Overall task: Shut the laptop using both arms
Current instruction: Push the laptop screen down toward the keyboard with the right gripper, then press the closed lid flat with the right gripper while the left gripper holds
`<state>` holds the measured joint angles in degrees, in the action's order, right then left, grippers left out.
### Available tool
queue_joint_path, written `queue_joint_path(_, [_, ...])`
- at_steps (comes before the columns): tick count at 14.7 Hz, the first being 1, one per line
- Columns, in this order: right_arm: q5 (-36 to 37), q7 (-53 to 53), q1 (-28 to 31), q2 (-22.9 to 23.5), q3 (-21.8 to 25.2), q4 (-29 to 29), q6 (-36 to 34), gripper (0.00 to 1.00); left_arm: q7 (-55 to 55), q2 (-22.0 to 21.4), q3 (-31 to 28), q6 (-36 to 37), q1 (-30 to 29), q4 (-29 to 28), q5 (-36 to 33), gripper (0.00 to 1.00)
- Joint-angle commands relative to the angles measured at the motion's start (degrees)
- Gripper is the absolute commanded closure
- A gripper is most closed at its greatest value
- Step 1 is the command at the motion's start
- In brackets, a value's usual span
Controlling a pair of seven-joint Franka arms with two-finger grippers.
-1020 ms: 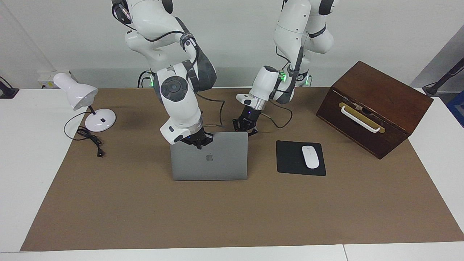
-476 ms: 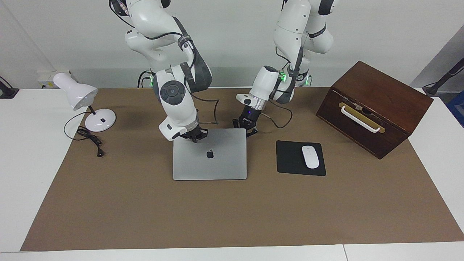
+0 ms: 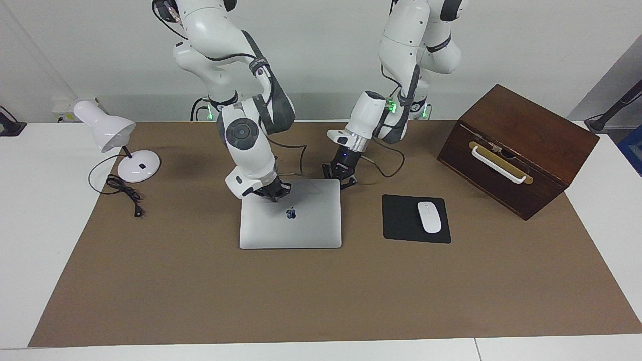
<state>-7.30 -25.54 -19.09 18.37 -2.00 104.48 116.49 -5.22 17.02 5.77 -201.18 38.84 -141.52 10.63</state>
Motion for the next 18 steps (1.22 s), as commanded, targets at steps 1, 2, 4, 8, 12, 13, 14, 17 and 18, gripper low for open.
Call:
queue_joint_path(1, [-1.49,1.63,0.54,-0.97,-0.37,2.66,2.6,1.0,-1.72,4.95,-1.28,1.85,0.54,-5.34,0.88,1.0])
queue_joint_path(2, [-1.49,1.63,0.54,-0.88,-0.37,2.92,3.13,1.0,-1.72,4.95,-1.37,1.5,0.45,-5.44,0.88,1.0])
queue_joint_path(4, [-1.49,1.72,0.45,-0.88,-0.37,3.01,3.48,1.0,-1.99,4.95,-1.37,1.41,0.54,-5.61,0.88,1.0])
queue_joint_path(8, [-1.49,1.72,0.45,-0.27,-0.37,3.28,4.53,1.0,-2.25,4.95,-1.28,1.32,0.45,-5.88,0.88,1.0])
queue_joint_path(12, [-1.49,1.72,0.45,-0.18,-0.37,3.63,5.15,1.0,-2.17,4.86,-1.28,1.41,0.36,-5.88,0.88,1.0])
queue_joint_path(13, [-1.49,1.64,0.45,-0.18,-0.37,3.63,5.16,1.0,-2.16,4.86,-1.28,1.41,0.27,-5.79,0.88,1.0])
queue_joint_path(14, [-1.49,1.63,0.45,-0.18,-0.37,3.63,5.16,1.0,-2.08,4.95,-1.28,1.41,-0.16,-5.79,0.88,1.0])
queue_joint_path(17, [-1.49,1.63,0.45,-0.18,-0.37,3.72,5.94,1.0,-2.08,4.86,-1.28,1.5,-0.17,-5.79,0.88,1.0])
queue_joint_path(18, [-1.49,1.63,0.45,-0.18,-0.37,3.63,5.95,1.0,-2.08,4.86,-1.28,1.41,-0.17,-5.79,0.88,1.0])
